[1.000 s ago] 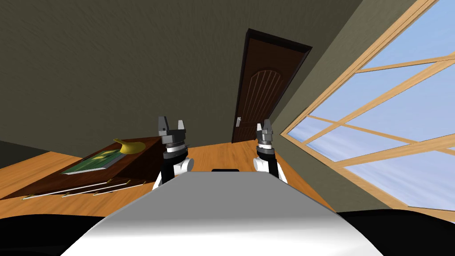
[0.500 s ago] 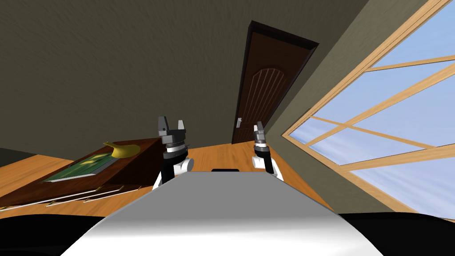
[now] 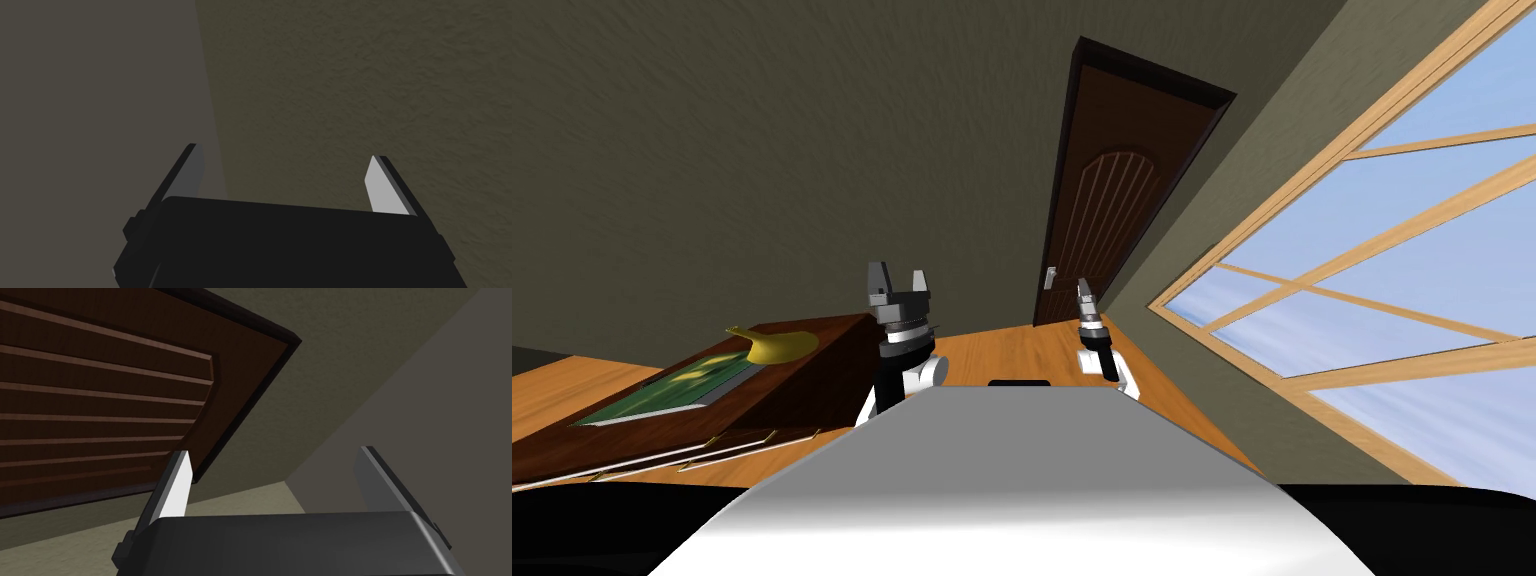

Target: Pull the door open

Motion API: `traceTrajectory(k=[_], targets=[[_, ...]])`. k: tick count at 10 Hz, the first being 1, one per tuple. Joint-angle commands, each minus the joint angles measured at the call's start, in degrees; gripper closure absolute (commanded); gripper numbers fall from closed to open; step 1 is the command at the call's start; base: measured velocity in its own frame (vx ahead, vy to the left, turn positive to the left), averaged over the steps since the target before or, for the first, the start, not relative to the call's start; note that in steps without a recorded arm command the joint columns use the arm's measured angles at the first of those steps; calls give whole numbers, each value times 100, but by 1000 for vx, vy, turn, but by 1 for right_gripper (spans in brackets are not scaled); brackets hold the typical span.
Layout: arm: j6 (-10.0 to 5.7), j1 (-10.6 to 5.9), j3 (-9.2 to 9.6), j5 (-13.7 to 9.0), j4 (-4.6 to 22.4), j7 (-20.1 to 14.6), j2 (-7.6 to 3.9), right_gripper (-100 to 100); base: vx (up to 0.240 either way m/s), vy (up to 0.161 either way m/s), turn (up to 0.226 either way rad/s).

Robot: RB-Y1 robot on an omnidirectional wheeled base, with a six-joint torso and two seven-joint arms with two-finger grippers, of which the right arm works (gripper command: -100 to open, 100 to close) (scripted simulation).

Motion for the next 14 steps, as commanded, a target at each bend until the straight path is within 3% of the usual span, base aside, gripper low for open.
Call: traceTrajectory(k=[1,6,9,11,14], targets=[[-46,-38,-32,26,192,60,-49,-100,59,3,0],[-165,-468,-125,308,1057,519,-269,-100,63,6,-10],[-196,-580,-150,381,1395,638,-326,-100,54,0,-7],[-259,-808,-199,531,1849,882,-442,-100,72,5,-11],[-291,-923,-224,606,2157,1005,-501,-100,51,5,-6]])
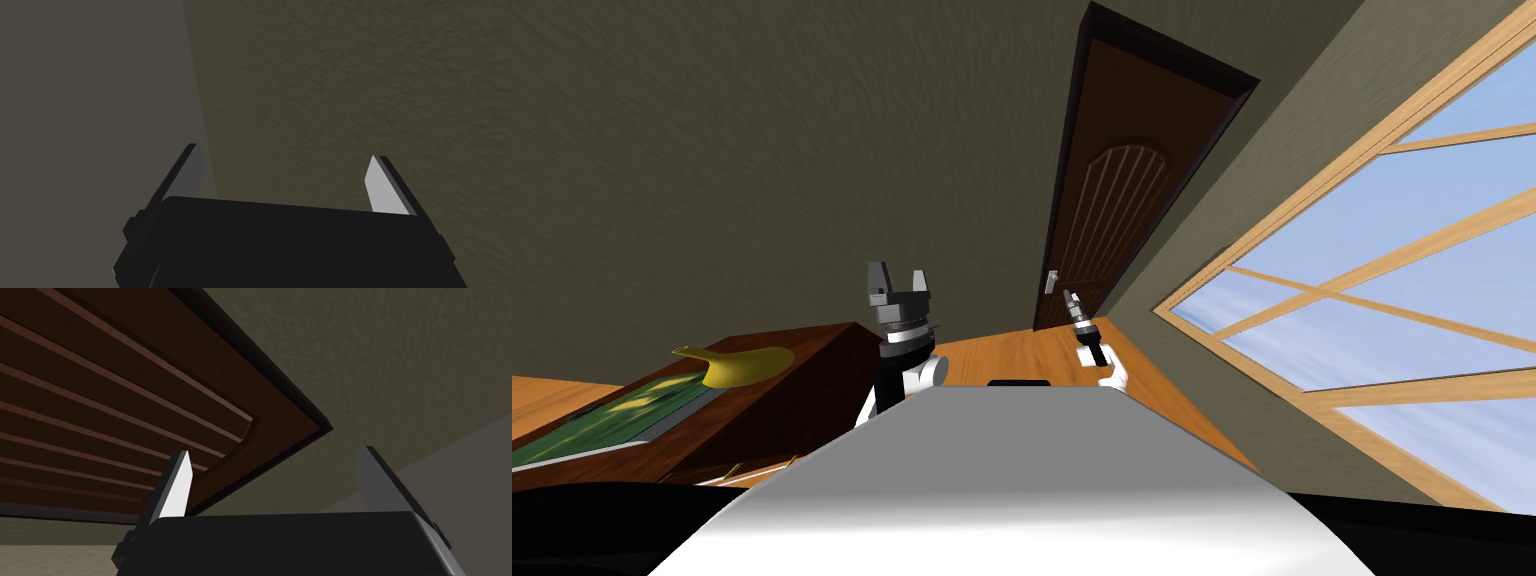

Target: Pull the door open

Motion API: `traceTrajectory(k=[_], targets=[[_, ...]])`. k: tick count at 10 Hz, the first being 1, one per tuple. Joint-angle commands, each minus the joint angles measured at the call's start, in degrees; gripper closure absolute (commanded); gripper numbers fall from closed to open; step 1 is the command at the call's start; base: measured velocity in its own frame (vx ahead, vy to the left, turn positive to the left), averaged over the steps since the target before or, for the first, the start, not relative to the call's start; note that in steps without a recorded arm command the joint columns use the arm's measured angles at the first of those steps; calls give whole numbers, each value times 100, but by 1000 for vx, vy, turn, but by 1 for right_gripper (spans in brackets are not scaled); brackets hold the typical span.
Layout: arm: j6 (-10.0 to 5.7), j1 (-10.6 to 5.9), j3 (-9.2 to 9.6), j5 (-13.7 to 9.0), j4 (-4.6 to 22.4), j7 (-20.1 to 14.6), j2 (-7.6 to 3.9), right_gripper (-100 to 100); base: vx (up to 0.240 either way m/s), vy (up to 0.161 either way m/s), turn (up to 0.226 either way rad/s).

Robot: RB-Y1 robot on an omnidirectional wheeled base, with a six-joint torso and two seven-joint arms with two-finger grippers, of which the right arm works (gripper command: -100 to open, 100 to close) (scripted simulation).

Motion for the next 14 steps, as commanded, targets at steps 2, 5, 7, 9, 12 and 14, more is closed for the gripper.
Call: traceTrajectory(k=[2,5,7,9,12,14], targets=[[-67,-245,-51,165,474,266,-124,-100,62,7,-13],[-99,-360,-76,240,815,389,-183,-100,58,-1,-6],[-131,-476,-101,316,1071,512,-241,-100,45,3,-7],[-194,-700,-150,463,1460,752,-353,-100,68,3,-12],[-225,-812,-174,536,1818,871,-410,-100,55,9,-6],[-283,-1024,-220,675,2201,1097,-516,-100,68,-1,-11]])
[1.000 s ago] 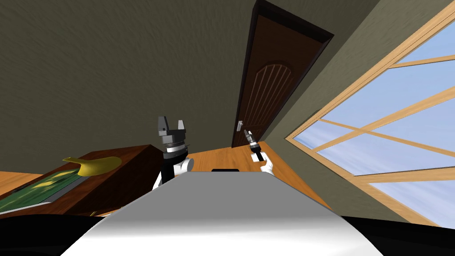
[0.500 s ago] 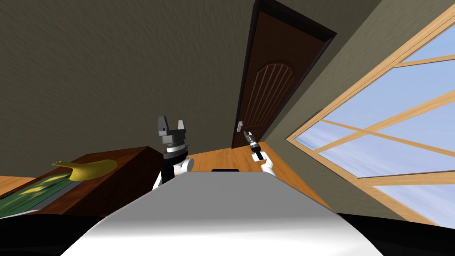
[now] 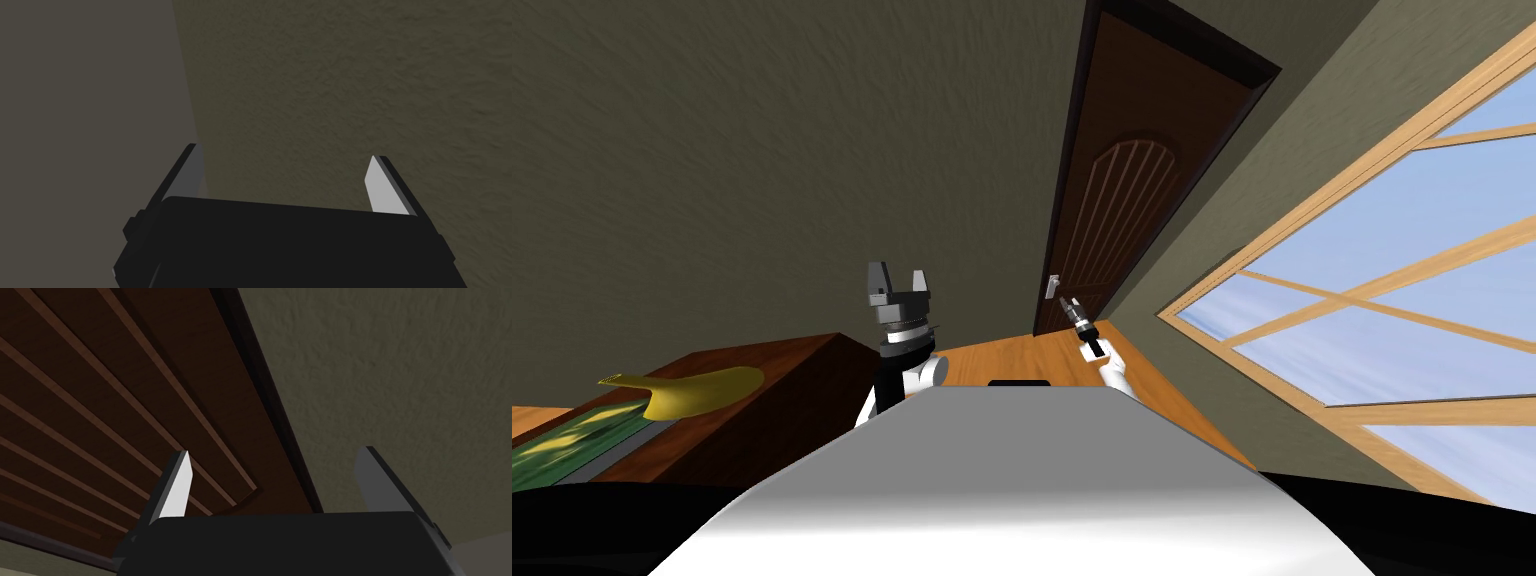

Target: Pull the door open

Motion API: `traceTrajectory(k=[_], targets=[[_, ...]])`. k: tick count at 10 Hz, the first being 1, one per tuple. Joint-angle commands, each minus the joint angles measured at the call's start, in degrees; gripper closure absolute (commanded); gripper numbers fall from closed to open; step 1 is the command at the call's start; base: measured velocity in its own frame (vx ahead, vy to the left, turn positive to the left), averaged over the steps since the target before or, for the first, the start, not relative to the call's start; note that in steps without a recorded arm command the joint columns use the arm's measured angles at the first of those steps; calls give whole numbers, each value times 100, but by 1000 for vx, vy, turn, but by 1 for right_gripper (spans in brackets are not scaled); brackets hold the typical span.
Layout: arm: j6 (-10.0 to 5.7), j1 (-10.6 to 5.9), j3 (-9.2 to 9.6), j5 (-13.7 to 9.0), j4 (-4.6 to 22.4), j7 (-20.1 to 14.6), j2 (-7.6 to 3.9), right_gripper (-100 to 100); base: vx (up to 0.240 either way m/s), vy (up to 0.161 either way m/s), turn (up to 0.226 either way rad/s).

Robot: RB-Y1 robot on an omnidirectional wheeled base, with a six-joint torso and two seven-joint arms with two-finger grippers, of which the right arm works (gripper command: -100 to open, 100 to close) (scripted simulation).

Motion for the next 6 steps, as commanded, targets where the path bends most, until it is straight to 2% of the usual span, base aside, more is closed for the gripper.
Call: traceTrajectory(k=[1,3,4,6], targets=[[-2,-40,-8,46,162,77,-25,-100,66,-2,-3],[-58,-243,-52,180,567,294,-127,-100,63,4,-12],[-58,-243,-52,180,613,294,-127,-100,57,6,-2],[-111,-434,-93,305,1016,498,-223,-100,66,11,-10]])
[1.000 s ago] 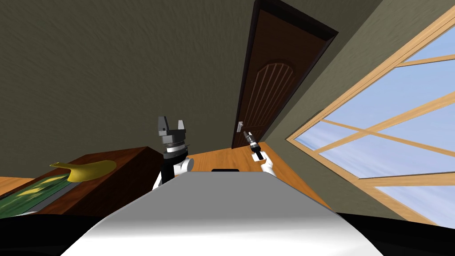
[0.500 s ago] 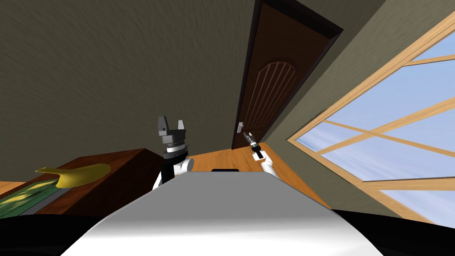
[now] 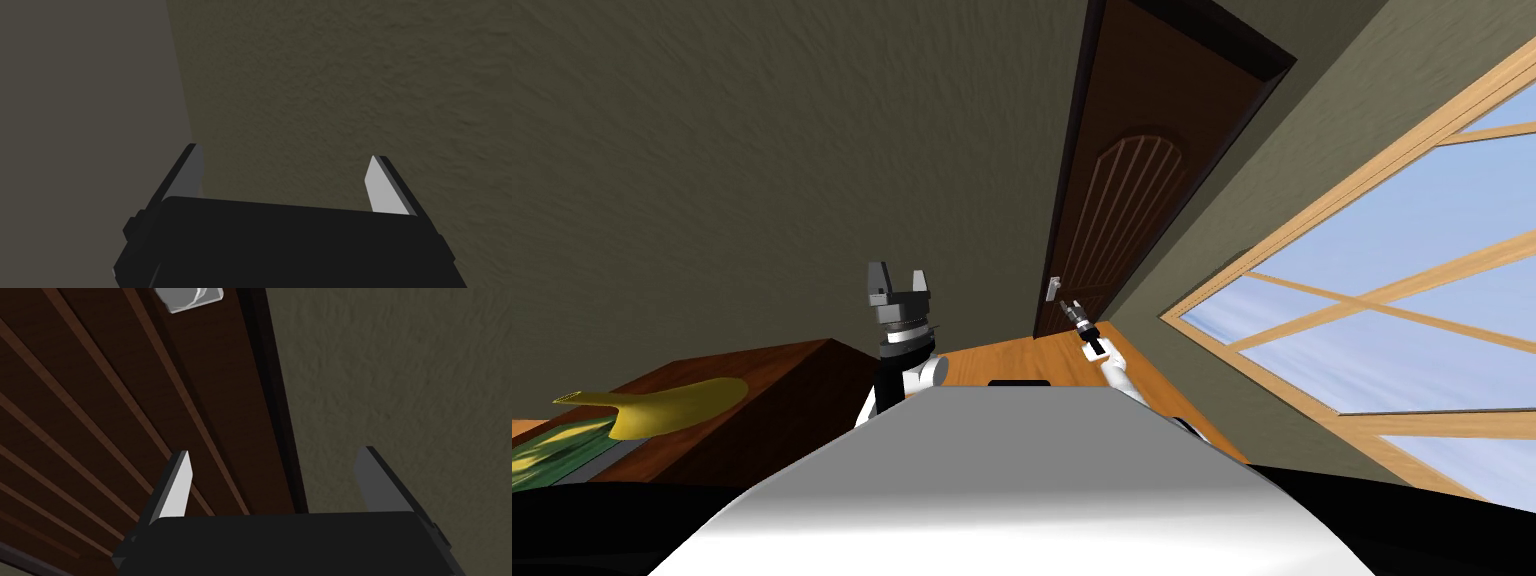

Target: Pull the door open

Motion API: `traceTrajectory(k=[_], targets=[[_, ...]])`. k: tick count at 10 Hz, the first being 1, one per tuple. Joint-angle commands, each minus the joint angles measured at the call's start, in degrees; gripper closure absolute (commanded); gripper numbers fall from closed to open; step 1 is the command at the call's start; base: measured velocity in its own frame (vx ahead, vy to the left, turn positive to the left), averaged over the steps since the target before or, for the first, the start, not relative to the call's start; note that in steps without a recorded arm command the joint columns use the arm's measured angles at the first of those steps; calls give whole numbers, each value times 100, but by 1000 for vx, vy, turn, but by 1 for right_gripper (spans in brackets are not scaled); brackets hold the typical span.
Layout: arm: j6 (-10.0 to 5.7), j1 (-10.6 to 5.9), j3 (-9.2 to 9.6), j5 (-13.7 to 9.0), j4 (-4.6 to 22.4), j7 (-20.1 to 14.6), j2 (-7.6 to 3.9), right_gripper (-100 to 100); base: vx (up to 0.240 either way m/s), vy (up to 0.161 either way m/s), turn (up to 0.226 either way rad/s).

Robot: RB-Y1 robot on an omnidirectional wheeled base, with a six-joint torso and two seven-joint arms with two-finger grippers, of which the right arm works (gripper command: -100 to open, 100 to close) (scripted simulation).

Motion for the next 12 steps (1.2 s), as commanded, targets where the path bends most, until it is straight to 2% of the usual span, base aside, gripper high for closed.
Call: traceTrajectory(k=[1,6,8,9,10,12], targets=[[-29,-134,-26,97,286,159,-75,-100,98,8,-10],[-131,-502,-107,338,1126,552,-258,-100,98,5,-9],[-182,-688,-147,460,1538,750,-351,-100,133,-1,-11],[-195,-733,-157,489,1638,798,-373,-100,127,7,-6],[-239,-742,-171,457,1666,793,-346,-100,49,5,0],[-215,-773,-197,454,1706,840,-329,-100,173,20,37]])
